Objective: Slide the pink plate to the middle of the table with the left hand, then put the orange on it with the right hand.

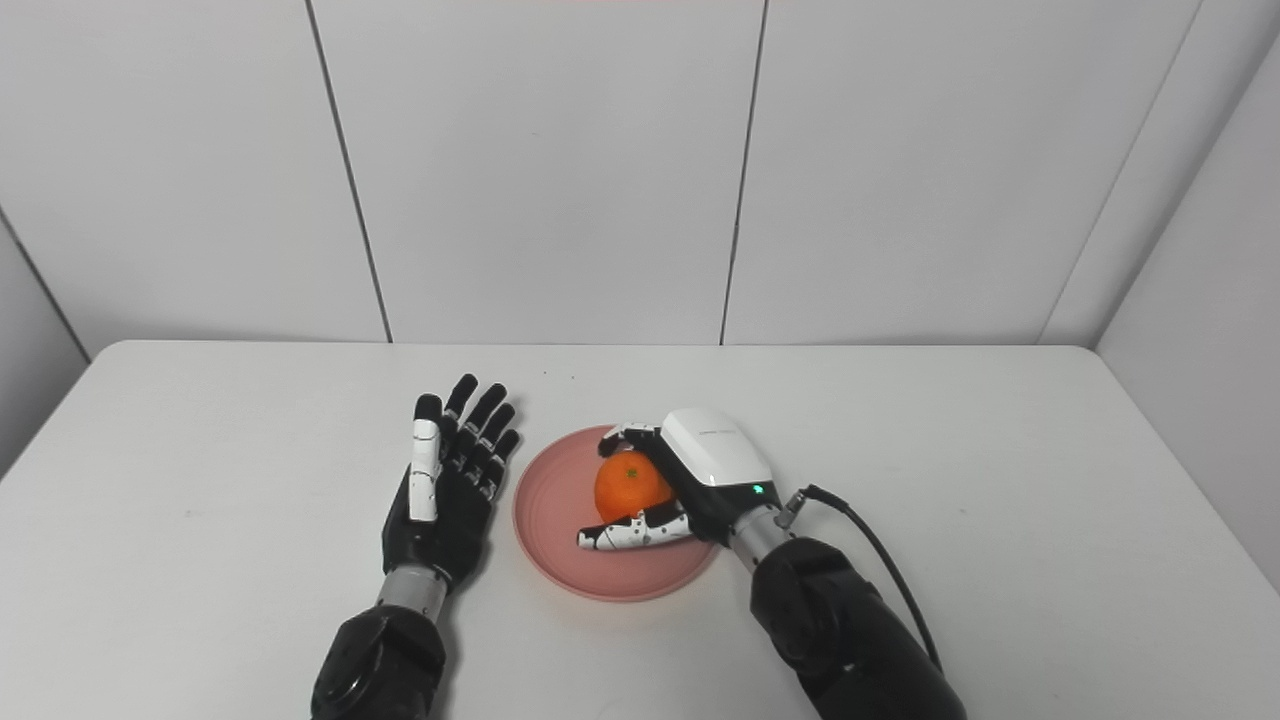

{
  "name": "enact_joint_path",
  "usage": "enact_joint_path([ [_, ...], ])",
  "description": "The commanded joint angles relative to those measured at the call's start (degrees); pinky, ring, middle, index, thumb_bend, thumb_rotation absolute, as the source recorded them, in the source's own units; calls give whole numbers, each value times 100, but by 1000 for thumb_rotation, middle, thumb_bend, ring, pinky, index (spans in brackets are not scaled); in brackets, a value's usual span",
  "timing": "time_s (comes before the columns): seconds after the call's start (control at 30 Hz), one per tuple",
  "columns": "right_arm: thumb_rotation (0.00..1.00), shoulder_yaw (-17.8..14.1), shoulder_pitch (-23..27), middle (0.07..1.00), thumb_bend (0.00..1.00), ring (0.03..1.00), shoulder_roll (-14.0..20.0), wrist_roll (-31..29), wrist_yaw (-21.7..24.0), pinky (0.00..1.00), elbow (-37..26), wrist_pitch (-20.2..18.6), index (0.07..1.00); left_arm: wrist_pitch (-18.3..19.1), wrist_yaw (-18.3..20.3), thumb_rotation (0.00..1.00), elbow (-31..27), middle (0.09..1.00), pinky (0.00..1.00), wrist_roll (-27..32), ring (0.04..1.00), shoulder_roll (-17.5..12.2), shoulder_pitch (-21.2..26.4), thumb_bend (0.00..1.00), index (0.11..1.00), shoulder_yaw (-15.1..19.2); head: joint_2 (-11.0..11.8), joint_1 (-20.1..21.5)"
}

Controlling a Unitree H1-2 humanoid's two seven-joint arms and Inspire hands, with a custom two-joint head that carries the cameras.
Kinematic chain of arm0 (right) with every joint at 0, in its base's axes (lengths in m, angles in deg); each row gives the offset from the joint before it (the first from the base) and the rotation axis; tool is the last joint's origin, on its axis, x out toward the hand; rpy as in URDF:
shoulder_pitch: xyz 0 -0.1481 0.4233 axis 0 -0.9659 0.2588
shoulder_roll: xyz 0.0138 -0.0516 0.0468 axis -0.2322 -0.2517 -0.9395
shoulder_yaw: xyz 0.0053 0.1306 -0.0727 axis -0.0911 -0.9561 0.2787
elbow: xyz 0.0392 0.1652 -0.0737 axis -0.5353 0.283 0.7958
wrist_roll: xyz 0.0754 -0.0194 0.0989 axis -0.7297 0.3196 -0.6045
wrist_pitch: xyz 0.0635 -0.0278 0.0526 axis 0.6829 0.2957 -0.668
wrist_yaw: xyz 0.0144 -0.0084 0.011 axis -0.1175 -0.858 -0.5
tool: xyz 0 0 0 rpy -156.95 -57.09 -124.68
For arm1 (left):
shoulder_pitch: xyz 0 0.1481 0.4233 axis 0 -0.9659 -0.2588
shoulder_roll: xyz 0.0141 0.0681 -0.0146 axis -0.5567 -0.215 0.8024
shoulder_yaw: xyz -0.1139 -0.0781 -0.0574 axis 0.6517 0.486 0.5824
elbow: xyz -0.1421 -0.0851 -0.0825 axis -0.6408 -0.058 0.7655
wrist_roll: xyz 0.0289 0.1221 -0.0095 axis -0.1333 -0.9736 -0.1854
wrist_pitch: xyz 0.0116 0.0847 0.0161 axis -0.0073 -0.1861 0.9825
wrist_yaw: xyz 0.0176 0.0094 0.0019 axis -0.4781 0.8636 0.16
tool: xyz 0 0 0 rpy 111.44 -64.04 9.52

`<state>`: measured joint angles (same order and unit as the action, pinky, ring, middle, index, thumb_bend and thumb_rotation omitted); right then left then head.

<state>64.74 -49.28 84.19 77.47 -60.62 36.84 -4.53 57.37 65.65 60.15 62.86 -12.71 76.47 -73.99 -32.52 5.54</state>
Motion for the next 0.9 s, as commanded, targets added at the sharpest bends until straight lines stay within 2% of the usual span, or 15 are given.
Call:
enact_joint_path([
  [0.0, 818, -27, 179, 607, 894, 521, 56, -56, -36, 420, -221, 191, 688, 544, -228, 723, 356, 915, 1000, -139, 957, -7, -365, 828, 939, -14, -10, -6],
  [0.17, 884, -14, 196, 639, 991, 550, 77, -142, -5, 446, -217, 269, 710, 523, -231, 726, 402, 916, 1000, -140, 951, -10, -347, 827, 942, -21, -8, -9],
  [0.4, 920, 17, 233, 634, 1000, 539, 125, -222, 12, 437, -215, 442, 715, 535, -207, 730, 407, 925, 1000, -93, 963, -2, -343, 824, 949, -12, -17, -3],
  [0.57, 988, 4, 247, 632, 1000, 537, 166, -290, 9, 438, -255, 539, 710, 557, -214, 742, 395, 916, 1000, -124, 956, -11, -342, 823, 951, -40, -17, -6],
  [0.73, 1000, -172, 162, 645, 991, 556, 143, -611, 73, 452, -649, 513, 708, 565, -229, 735, 371, 911, 1000, -104, 956, -1, -352, 823, 949, -36, -22, -5],
  [0.87, 1000, -463, 48, 680, 998, 616, 11, -1162, -4, 522, -890, 696, 718, 580, -249, 723, 355, 912, 1000, -87, 956, 1, -354, 829, 946, -14, -32, 0],
])
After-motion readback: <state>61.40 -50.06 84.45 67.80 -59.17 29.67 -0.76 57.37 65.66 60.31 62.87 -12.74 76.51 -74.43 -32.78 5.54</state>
